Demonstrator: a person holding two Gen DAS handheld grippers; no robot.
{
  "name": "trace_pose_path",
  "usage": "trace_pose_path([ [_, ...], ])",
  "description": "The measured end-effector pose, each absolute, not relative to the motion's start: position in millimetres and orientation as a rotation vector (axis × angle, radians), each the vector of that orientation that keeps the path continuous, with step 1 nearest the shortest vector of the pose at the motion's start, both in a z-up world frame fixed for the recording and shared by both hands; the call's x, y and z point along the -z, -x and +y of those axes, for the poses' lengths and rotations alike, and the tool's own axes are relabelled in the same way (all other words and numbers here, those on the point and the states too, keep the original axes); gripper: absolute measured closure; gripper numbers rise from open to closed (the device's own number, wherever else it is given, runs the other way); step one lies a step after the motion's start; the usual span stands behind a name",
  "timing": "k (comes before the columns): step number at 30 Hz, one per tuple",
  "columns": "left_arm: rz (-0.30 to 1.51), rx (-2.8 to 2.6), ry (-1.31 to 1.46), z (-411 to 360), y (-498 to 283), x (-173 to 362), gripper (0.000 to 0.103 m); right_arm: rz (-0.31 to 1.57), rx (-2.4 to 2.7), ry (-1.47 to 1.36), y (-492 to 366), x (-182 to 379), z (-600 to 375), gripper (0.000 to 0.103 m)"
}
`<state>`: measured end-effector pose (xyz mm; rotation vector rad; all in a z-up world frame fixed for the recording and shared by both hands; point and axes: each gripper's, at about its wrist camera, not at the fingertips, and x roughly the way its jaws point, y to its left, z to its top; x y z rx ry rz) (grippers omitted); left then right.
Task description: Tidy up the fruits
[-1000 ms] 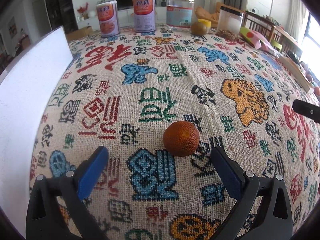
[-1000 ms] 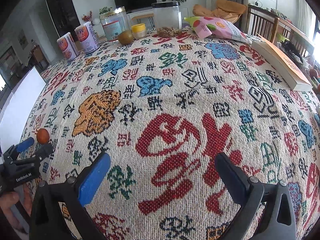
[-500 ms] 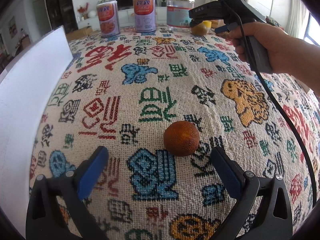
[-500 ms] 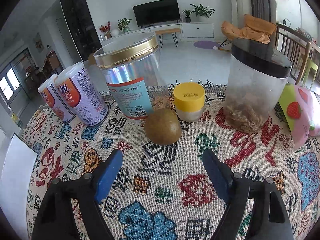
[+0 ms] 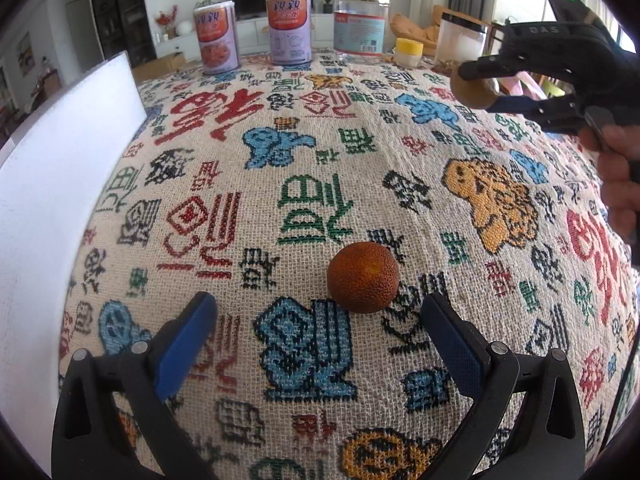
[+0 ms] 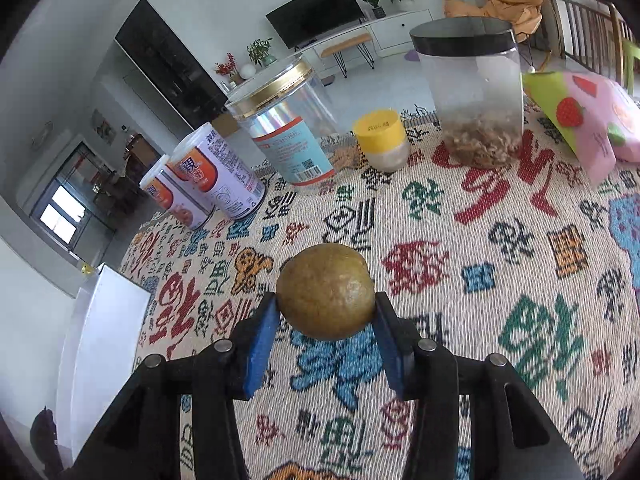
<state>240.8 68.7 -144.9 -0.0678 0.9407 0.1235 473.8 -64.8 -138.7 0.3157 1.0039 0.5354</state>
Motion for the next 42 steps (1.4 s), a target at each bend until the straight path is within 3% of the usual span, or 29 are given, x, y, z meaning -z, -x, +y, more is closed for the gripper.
trace_pose_path([
  [7, 0.941, -0.127, 0.062, 67.0, -241.1, 144.7, 0.000, 1.247, -0.582, -0.676, -314.1, 187.6, -143.7, 0.056],
  [14, 0.941, -0.127, 0.062, 67.2, -241.3, 144.7, 0.000, 1.114, -0.503, -0.795, -285.4, 192.9, -173.8, 0.055],
  [23, 0.941, -0.126, 0.062, 67.7, -241.1, 144.8, 0.001, 1.002, -0.386, -0.648, -276.1, 161.1, -196.0, 0.053],
  [25, 0.941, -0.126, 0.062, 67.7, -241.1, 144.9, 0.001, 0.961, -0.383, -0.625, -267.6, 153.0, -201.0, 0.045],
  [27, 0.941, -0.126, 0.063, 67.7, -241.2, 144.8, 0.000, 0.903, -0.367, -0.594, -257.8, 143.4, -202.5, 0.027],
  [29, 0.941, -0.126, 0.063, 67.6, -241.2, 144.9, 0.000, 0.844, -0.350, -0.568, -244.4, 136.7, -206.6, 0.016],
  [34, 0.941, -0.126, 0.062, 67.9, -241.0, 144.8, 0.000, 0.718, -0.254, -0.410, -206.9, 128.2, -212.0, 0.014],
  [42, 0.941, -0.126, 0.063, 67.8, -241.1, 144.7, 0.000, 0.775, -0.132, 0.096, -201.6, 135.0, -143.3, 0.014],
])
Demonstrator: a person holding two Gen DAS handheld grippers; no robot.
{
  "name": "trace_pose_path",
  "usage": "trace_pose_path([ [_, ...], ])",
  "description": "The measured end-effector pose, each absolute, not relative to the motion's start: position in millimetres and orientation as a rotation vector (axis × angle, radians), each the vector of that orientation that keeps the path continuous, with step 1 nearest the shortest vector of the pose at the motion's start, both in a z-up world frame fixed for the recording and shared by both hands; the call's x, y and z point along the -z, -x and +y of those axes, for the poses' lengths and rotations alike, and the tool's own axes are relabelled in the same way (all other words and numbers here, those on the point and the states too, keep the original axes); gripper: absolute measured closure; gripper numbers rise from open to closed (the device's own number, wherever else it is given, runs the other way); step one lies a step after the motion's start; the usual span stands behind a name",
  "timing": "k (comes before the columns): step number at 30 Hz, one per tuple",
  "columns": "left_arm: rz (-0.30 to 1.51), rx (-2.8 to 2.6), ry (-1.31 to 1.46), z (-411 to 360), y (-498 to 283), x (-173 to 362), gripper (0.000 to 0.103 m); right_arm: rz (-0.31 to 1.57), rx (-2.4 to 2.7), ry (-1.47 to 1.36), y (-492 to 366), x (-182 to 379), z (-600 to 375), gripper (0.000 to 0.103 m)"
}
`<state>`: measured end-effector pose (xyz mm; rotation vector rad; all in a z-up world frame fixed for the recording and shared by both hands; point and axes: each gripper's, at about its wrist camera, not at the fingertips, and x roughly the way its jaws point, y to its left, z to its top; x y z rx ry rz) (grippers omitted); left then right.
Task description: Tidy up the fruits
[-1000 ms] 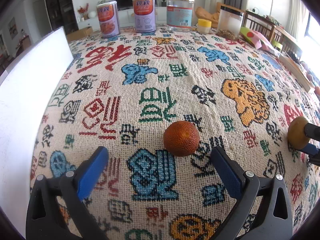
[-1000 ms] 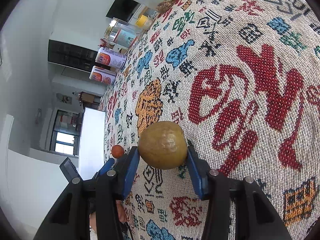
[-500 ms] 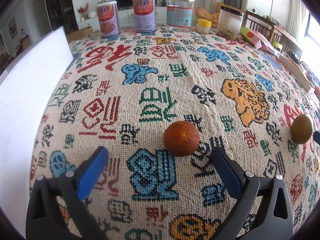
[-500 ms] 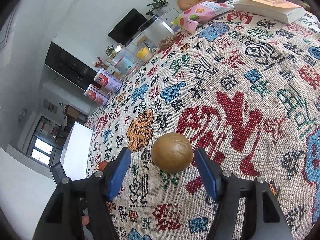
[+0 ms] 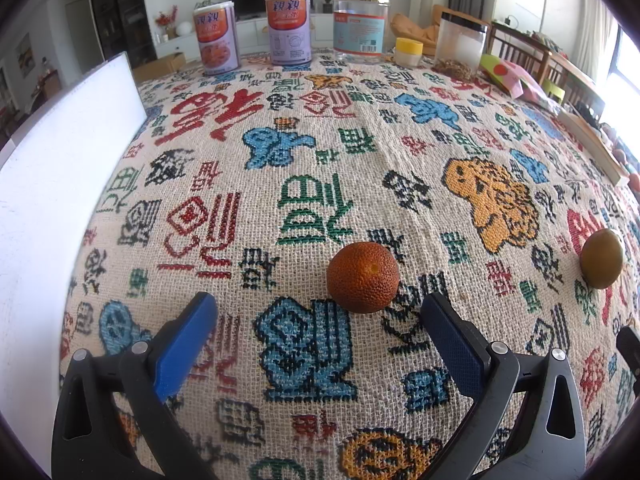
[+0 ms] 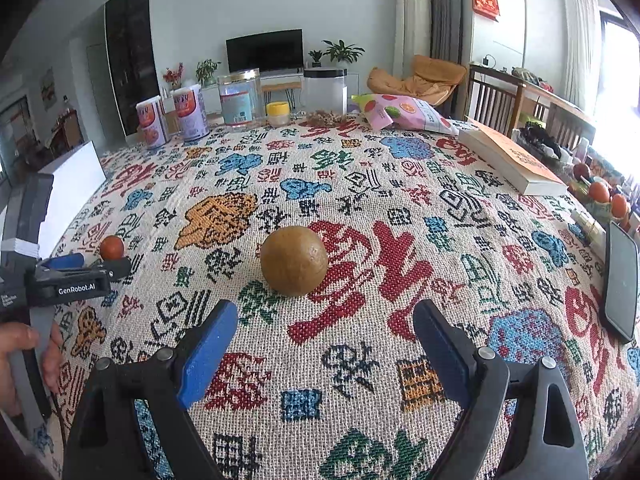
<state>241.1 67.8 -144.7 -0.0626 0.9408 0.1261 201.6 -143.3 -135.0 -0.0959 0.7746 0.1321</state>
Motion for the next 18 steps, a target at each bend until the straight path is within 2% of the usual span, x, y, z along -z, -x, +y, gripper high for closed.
trace_pose_path([
  [5, 0.941, -0.126, 0.063, 68.1, -241.0, 144.8, 0.000, 0.886, -0.151, 0.232, -208.6, 164.2, -122.2, 0.014],
  [11, 0.941, -0.126, 0.063, 68.2, -241.0, 144.8, 0.000, 0.930, -0.146, 0.143, -214.8, 170.5, -136.8, 0.001],
  [18, 0.941, -0.125, 0.063, 68.1, -241.1, 144.9, 0.000, 0.953, -0.148, 0.094, -217.8, 171.1, -143.4, 0.000],
])
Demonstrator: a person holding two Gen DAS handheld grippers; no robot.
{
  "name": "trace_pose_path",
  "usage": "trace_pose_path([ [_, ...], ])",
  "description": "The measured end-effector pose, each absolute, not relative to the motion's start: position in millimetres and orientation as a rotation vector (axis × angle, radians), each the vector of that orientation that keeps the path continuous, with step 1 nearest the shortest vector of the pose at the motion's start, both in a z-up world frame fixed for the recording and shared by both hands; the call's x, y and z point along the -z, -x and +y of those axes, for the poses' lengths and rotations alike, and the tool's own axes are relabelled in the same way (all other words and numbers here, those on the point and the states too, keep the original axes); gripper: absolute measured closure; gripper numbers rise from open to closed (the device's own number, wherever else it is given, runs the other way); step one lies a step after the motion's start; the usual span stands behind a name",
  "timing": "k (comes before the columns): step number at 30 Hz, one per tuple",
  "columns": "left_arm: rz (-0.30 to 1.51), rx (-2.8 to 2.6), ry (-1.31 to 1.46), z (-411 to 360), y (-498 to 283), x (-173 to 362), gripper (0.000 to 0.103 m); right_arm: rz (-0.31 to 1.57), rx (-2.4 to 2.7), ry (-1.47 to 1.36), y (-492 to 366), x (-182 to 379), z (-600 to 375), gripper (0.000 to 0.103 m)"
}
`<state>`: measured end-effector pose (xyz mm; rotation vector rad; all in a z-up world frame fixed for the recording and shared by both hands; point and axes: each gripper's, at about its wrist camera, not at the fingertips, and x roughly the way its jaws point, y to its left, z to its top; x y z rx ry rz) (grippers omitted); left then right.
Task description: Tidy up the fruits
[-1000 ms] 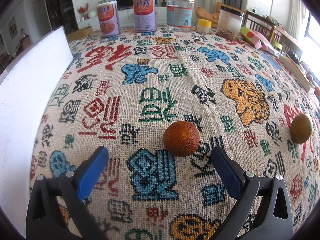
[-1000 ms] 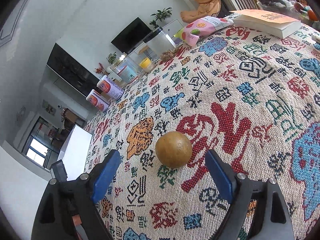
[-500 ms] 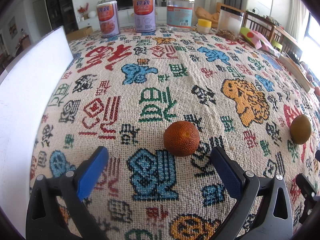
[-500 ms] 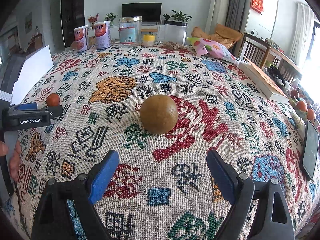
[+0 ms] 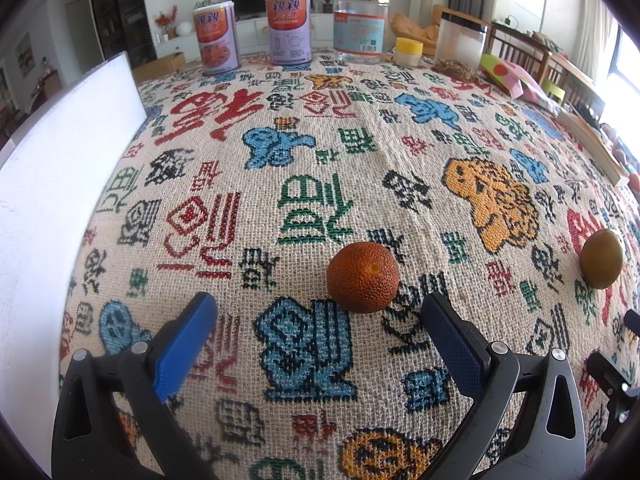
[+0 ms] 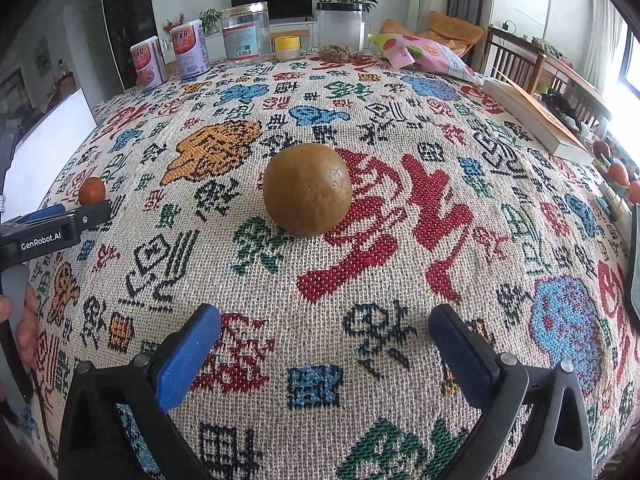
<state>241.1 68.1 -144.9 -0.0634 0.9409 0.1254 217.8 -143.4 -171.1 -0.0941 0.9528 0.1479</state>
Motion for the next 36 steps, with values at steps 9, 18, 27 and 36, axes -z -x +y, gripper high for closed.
trace_pose_path([
  [9, 0.941, -0.124, 0.065, 68.5, -241.1, 144.8, 0.000, 0.953, -0.147, 0.096, -217.8, 171.0, -142.8, 0.000],
  [18, 0.922, 0.069, 0.059, 55.8, -234.5, 129.7, 0.023, 0.925, -0.245, -0.013, -248.3, 140.5, -153.3, 0.001],
  [27, 0.840, 0.130, 0.297, 84.8, -193.2, 75.6, 0.079, 1.075, -0.278, 0.009, -281.6, 139.2, -130.2, 0.055],
  [36, 0.748, -0.013, 0.552, 217.0, -46.3, -43.4, 0.078, 1.027, -0.867, 0.000, -189.6, 30.7, 37.9, 0.055],
])
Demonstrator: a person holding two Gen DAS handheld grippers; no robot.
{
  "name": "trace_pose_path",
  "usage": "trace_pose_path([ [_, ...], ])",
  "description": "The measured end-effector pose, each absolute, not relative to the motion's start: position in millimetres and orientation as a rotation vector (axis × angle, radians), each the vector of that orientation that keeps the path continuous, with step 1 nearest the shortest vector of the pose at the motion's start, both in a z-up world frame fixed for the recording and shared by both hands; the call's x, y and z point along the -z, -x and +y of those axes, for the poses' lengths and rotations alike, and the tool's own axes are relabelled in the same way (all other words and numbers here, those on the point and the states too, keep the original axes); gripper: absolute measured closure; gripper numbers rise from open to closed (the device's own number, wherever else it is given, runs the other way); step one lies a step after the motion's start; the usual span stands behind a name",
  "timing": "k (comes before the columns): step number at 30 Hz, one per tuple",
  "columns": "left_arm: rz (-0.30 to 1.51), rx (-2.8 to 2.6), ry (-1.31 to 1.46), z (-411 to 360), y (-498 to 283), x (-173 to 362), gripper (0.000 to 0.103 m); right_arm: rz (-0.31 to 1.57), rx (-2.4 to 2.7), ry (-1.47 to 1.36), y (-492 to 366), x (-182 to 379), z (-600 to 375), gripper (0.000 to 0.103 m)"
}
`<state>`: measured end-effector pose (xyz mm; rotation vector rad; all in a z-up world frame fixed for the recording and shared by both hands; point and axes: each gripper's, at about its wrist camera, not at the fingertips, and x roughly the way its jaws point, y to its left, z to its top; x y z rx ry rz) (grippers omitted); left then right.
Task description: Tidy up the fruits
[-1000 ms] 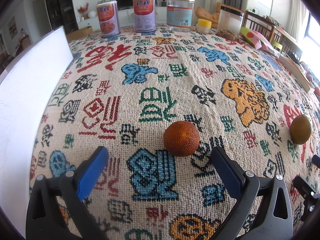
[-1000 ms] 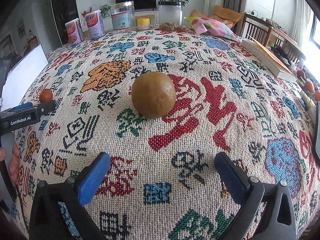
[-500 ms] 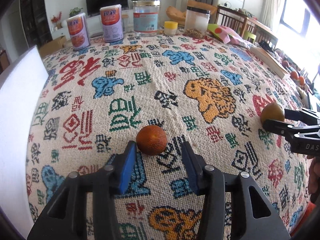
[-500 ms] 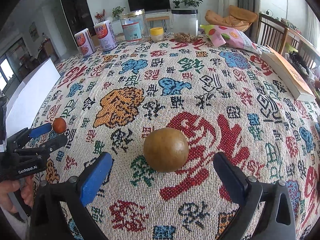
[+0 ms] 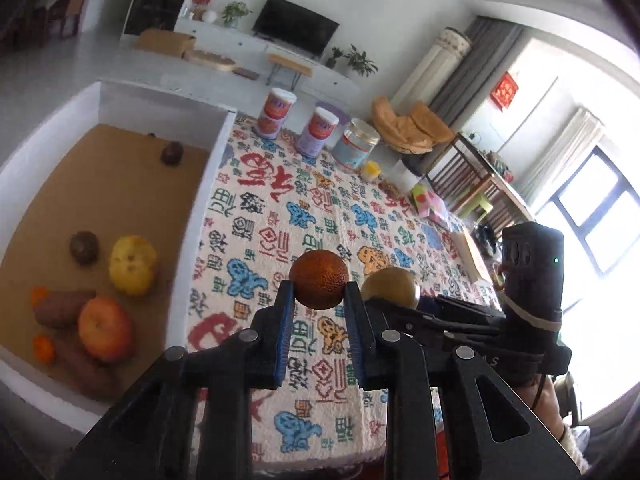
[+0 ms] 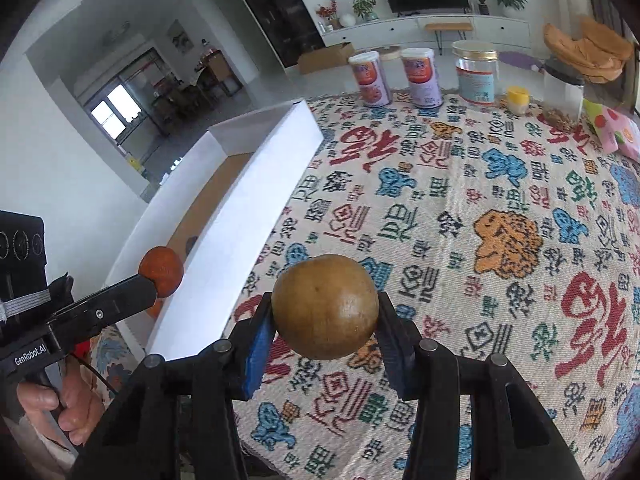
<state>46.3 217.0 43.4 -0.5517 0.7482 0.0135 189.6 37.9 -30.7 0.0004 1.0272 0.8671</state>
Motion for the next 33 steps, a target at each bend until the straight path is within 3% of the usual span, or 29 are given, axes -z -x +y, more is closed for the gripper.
trace_pose_path([
  [3, 0.761, -0.225, 0.552, 283.4, -32.2, -39.2, 0.078, 1.042, -1.071, 0.058, -151.2, 22.7, 123.7, 0.055],
  [10, 0.943, -0.511, 0.500, 373.0, -54.1, 40.8, 0.076, 1.105, -1.143, 0.326, -110.8, 62.3, 267.6, 0.055],
  [11, 0.955, -0.528, 0.482, 374.9, -57.3, 46.3, 0.069, 1.099, -1.112, 0.352, -112.9, 67.8, 277.9, 0.055],
  [13, 0.957, -0.553, 0.450, 375.7, -55.2, 48.9, 0.045, 1.103, -1.082, 0.352, -119.0, 75.7, 294.6, 0.052],
  [14, 0.942, -0.564, 0.439, 374.3, -51.6, 46.8, 0.025, 1.119, -1.085, 0.340, -122.7, 77.3, 299.0, 0.049],
  [15, 0.921, -0.579, 0.423, 371.6, -46.9, 42.9, 0.015, 1.129, -1.089, 0.322, -125.2, 75.4, 300.1, 0.041],
  [18, 0.845, -0.635, 0.325, 358.1, -31.2, 21.6, 0.011, 1.077, -1.066, 0.292, -126.0, 55.8, 289.1, 0.016],
  [20, 0.812, -0.719, 0.243, 347.1, -23.4, 7.6, 0.007, 1.029, -1.000, 0.351, -119.4, 41.2, 280.3, 0.007],
  [25, 0.813, -0.809, 0.136, 323.3, -0.9, -8.3, 0.006, 0.939, -0.907, 0.413, -101.9, 14.4, 256.0, 0.002],
  [33, 0.906, -0.730, 0.254, 332.1, 20.6, -3.3, 0.006, 0.938, -0.808, 0.458, -81.4, 9.9, 248.4, 0.002],
])
